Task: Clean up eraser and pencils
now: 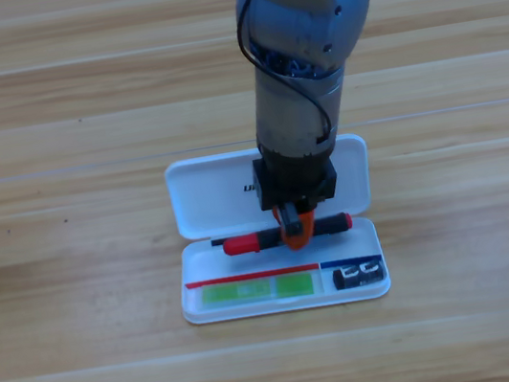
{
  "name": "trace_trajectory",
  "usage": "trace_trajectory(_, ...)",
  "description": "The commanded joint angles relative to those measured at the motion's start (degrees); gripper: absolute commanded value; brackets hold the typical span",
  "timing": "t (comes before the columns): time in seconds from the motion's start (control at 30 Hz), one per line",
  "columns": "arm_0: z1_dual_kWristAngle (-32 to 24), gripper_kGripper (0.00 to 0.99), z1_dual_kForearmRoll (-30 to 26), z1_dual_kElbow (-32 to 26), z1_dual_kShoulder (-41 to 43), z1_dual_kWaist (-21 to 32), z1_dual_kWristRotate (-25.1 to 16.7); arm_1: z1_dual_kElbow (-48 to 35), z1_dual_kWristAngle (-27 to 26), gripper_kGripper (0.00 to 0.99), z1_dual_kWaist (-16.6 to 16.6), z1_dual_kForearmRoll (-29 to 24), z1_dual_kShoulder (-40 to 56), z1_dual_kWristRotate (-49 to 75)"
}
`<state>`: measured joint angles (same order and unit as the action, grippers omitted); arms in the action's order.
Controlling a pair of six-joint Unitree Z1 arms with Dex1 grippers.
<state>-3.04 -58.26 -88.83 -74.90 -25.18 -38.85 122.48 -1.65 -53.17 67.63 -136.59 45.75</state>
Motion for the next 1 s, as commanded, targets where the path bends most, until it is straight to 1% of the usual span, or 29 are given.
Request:
trace_trajectory(0.03, -0.65, 0.989, 1.66, 2.87, 0.72, 0.93, -0.35, -2.43, 0.59, 0.877, -1.06, 1.19, -0.08, -1.02)
trace_trajectory(0.13, -0.65, 0.989, 1.92, 3.4, 0.9, 0.93, -0.44, -4.62, -1.08, 0.92, -0.97, 1.19, 3.44, -1.02)
trace_trajectory(0.23, -0.65, 0.989, 2.1, 3.75, 0.9, 0.93, -0.44, -9.28, -3.89, 0.956, -1.58, 1.36, 11.43, -1.02)
trace_trajectory(0.37, -0.74, 0.989, 2.54, 4.1, 0.9, 0.93, -0.53, -16.75, -11.62, 0.956, -1.85, 1.36, 27.69, -1.11)
trace_trajectory(0.43, -0.82, 0.989, 2.62, 4.45, 0.81, 0.93, -0.7, -19.04, -15.23, 0.957, -1.85, 1.36, 34.64, -1.46)
trace_trajectory(0.47, -0.82, 0.989, 2.71, 4.63, 0.81, 0.93, -0.7, -20.0, -16.81, 0.957, -1.32, 1.28, 37.45, -1.63)
trace_trajectory(0.53, -0.91, 0.989, 3.24, 5.16, 0.81, 0.93, -0.7, -22.46, -20.15, 0.956, 0.44, 0.22, 41.67, -1.98)
trace_trajectory(0.6, -1.26, 0.989, 4.56, 6.3, 0.55, 0.93, -0.62, -25.36, -25.16, 0.956, 3.43, -1.45, 44.39, -2.86)
trace_trajectory(0.7, -2.23, 0.989, 7.81, 8.5, -0.6, 0.93, -0.62, -27.21, -34.3, 0.956, 9.58, -1.89, 46.24, -4.01)
trace_trajectory(0.73, -2.49, 0.989, 8.86, 8.94, -1.3, 0.93, -0.62, -27.47, -36.06, 0.956, 11.25, -2.33, 46.77, -4.44)
trace_trajectory(0.77, -2.58, 0.989, 10.18, 9.55, -1.83, 0.93, -0.62, -27.83, -36.06, 0.954, 12.48, -2.94, 47.64, -4.71)
trace_trajectory(0.8, -2.76, 0.989, 11.5, 10.08, -2.35, 0.93, -0.62, -29.14, -35.97, 0.954, 13.45, -4.88, 49.14, -5.32)
trace_trajectory(0.83, -2.93, 0.989, 12.73, 10.61, -2.88, 0.93, -0.62, -31.52, -35.18, 0.954, 13.97, -8.04, 50.81, -6.29)
trace_trajectory(0.9, -2.67, 0.989, 15.1, 11.49, -3.76, 0.93, -0.62, -36.79, -31.22, 0.956, 13.97, -14.72, 54.85, -8.58)
trace_trajectory(0.93, -2.49, 0.989, 16.34, 11.93, -4.29, 0.93, -0.44, -39.08, -30.78, 0.956, 13.97, -17.01, 56.61, -9.1)
trace_trajectory(1.0, -2.41, 0.977, 18.88, 12.36, -5.96, 1.01, 0.09, -41.19, -30.26, 0.957, 13.97, -18.15, 58.98, -9.28)
